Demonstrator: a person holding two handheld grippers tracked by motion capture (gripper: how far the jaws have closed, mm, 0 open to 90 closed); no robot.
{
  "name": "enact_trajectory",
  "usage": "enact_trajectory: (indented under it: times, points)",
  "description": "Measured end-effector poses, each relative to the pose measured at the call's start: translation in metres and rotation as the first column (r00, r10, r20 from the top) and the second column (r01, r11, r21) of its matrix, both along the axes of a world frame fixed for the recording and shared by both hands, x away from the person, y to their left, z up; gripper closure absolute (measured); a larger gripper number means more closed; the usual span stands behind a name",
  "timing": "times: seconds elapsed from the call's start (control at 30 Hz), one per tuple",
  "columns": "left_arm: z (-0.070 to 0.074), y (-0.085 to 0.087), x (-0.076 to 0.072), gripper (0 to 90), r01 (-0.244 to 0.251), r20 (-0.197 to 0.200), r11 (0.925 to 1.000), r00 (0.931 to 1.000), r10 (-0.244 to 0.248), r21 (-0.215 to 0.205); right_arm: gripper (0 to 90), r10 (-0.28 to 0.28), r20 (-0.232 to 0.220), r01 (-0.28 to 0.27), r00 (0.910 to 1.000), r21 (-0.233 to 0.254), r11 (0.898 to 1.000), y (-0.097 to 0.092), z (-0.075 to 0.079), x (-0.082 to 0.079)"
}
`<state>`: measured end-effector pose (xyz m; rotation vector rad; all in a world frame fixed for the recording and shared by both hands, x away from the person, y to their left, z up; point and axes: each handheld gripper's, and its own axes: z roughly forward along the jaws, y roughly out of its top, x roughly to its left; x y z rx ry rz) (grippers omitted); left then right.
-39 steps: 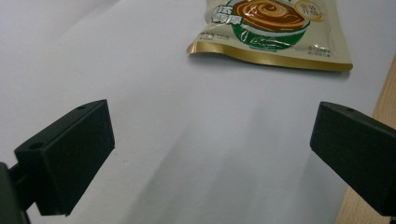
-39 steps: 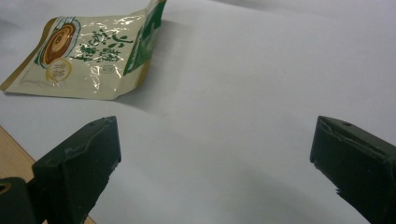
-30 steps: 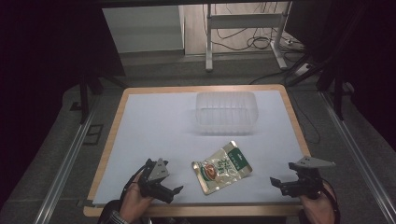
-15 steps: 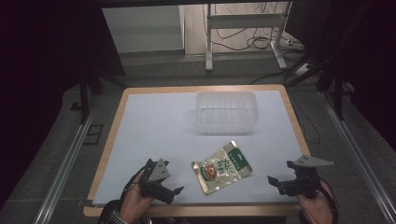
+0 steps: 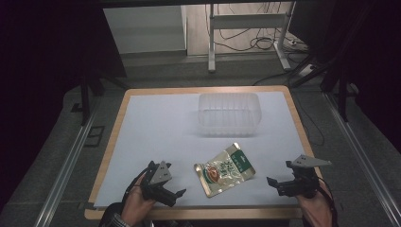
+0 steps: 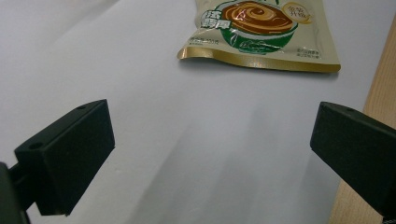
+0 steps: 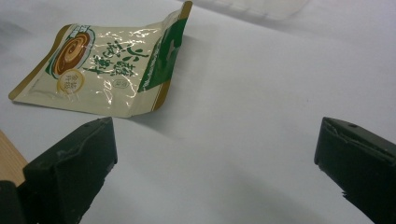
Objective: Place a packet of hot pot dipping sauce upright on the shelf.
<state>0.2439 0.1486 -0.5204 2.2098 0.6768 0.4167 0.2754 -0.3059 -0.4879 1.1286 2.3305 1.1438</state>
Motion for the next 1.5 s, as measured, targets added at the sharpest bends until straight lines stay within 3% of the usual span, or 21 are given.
enact_trajectory:
  times: [0.2, 0.57, 1.2, 1.37, 1.5]
  points:
    - [-0.001, -0.001, 0.0, 0.0, 0.009, -0.004, 0.9999, 1.0, -0.009, 0.008, 0.0, 0.014, -0.004, -0.014, 0.9999, 0.017, 1.0, 0.005, 0.0, 0.003]
    - [0.0, 0.0, 0.0, 0.0, 0.009, -0.007, 0.9999, 0.9999, -0.009, -0.005, 0.0, 0.051, -0.004, -0.051, 0.9987, -0.004, 0.999, 0.017, 0.0, 0.01]
    - [0.0, 0.002, 0.002, 0.0, 0.017, -0.037, 0.998, 0.9991, -0.019, -0.061, 0.0, 0.087, -0.046, -0.086, 0.9951, 0.015, 0.996, 0.032, -0.003, 0.026]
    - [0.0, 0.002, 0.002, 0.0, 0.025, -0.041, 0.9975, 0.9987, -0.028, -0.066, 0.0, 0.106, -0.05, -0.103, 0.9931, 0.052, 0.993, 0.034, -0.003, 0.031]
    - [0.0, 0.002, 0.001, 0.0, 0.026, -0.039, 0.9974, 0.9988, -0.029, -0.067, 0.0, 0.108, -0.049, -0.105, 0.993, 0.054, 0.993, 0.037, -0.003, 0.034]
